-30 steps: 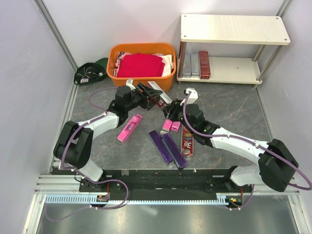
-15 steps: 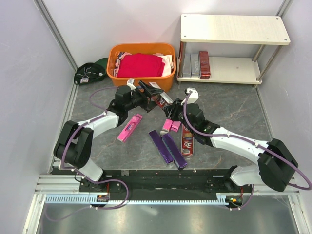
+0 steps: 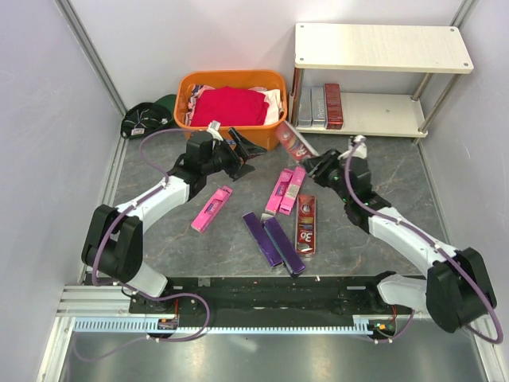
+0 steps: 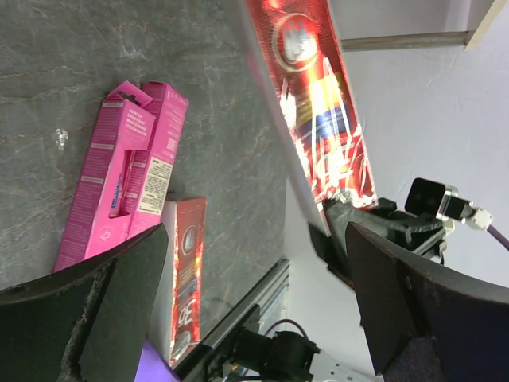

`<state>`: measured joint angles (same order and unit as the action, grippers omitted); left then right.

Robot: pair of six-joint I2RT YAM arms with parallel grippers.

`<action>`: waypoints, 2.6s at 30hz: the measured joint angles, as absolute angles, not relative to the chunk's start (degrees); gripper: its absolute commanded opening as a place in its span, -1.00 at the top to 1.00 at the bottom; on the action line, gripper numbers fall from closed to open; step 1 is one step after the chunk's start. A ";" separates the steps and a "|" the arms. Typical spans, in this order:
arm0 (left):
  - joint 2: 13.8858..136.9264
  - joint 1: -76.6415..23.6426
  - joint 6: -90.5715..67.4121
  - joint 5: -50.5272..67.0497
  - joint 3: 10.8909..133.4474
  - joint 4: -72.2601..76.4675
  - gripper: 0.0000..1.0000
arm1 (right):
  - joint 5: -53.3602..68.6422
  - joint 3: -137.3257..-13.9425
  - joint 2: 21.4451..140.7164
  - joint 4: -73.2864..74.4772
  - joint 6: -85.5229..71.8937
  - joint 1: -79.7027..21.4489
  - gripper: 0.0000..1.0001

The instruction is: Place and organize the toothpastes onto the shelf

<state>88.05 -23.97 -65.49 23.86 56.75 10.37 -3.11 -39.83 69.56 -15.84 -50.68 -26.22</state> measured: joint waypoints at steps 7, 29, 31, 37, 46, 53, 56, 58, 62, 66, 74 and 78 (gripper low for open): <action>87.48 -23.49 -63.00 23.00 57.28 7.84 -1.00 | 4.34 -36.42 61.08 -13.23 -55.75 -12.80 0.70; 88.31 -21.39 -62.41 27.53 57.28 8.84 -0.99 | 13.52 -47.53 75.81 -11.79 -55.35 4.38 0.70; 88.95 -21.06 -62.43 28.40 57.28 9.43 -0.99 | 14.35 -50.13 80.47 -15.25 -55.79 4.75 0.70; 90.50 -20.32 -62.48 31.03 57.28 11.29 -0.99 | 14.11 -51.90 86.46 -22.98 -56.90 4.95 0.70; 91.61 -18.98 -62.50 33.61 57.28 13.04 -0.98 | 11.64 -60.49 99.02 -28.29 -60.12 7.40 0.73; 92.20 -18.39 -62.59 34.37 57.14 14.79 -0.97 | 11.53 -68.34 109.56 -30.04 -64.03 8.49 0.73; 92.20 -18.37 -62.92 34.72 56.93 15.46 -0.96 | 11.40 -69.04 111.96 -30.41 -65.63 8.49 0.72; 92.20 -18.33 -62.96 34.81 56.82 15.64 -0.96 | 11.07 -69.56 113.38 -30.41 -66.54 8.47 0.72; 92.20 -18.33 -63.02 34.87 56.80 16.12 -0.95 | 10.81 -71.26 116.40 -31.24 -68.38 8.47 0.68; 92.20 -18.33 -63.11 34.87 56.60 16.64 -0.95 | 10.68 -72.29 118.56 -33.04 -70.37 8.47 0.60; 92.20 -18.33 -63.18 34.87 55.61 16.86 -0.95 | 12.34 -74.39 122.13 -35.59 -72.27 8.21 0.08; 92.20 -18.33 -63.40 34.87 55.18 16.93 -0.95 | 13.61 -74.35 122.45 -35.99 -72.88 8.21 -0.38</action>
